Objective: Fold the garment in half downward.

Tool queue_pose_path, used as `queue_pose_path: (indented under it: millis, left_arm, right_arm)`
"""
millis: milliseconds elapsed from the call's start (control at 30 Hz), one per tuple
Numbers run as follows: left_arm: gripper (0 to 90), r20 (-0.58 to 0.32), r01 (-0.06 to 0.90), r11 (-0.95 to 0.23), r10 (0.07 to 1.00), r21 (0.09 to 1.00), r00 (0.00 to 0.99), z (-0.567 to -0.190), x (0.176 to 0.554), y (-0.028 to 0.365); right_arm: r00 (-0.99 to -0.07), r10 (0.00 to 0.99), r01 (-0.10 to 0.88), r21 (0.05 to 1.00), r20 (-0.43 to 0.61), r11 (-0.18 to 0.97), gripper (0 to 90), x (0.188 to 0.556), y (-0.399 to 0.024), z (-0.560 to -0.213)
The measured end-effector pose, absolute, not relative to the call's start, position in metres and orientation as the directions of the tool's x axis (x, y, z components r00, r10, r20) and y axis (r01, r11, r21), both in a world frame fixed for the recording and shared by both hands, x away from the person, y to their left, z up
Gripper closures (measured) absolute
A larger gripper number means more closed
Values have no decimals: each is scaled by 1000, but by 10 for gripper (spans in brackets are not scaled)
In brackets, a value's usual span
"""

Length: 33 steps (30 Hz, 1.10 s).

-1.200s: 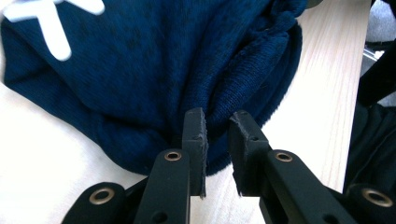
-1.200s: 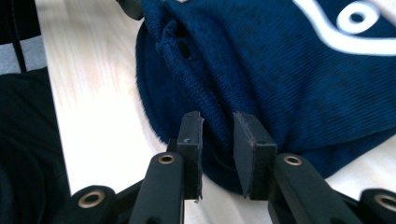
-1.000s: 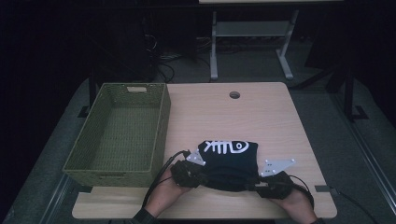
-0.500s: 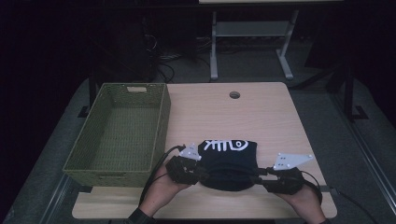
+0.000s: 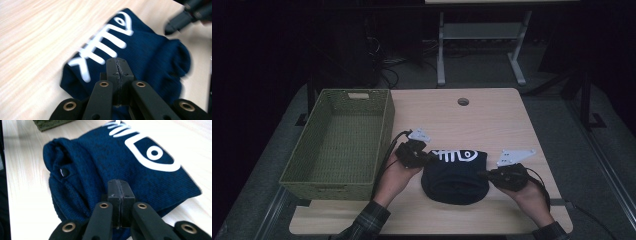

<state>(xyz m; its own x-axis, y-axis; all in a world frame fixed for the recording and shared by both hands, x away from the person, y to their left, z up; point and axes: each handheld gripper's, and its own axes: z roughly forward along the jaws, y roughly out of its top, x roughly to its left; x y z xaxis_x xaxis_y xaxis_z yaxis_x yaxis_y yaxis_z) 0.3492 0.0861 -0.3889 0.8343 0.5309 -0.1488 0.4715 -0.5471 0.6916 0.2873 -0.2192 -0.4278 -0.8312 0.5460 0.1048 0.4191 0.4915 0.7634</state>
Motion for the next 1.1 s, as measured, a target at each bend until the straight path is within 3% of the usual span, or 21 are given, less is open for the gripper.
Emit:
queue_pose_path:
  millis: [233,700,1100]
  left_arm:
    - [899,-165,525,-545,574,654,802,-409,374,74]
    - [900,-170,540,-598,563,592,809,-448,396,51]
    - [900,-149,498,-609,531,617,834,-435,390,49]
  right_arm:
    - [-850,513,415,752,121,511,897,276,-219,-436]
    - [-892,437,382,704,113,598,900,260,-189,-459]
    - [-918,380,335,724,109,603,900,249,-170,-460]
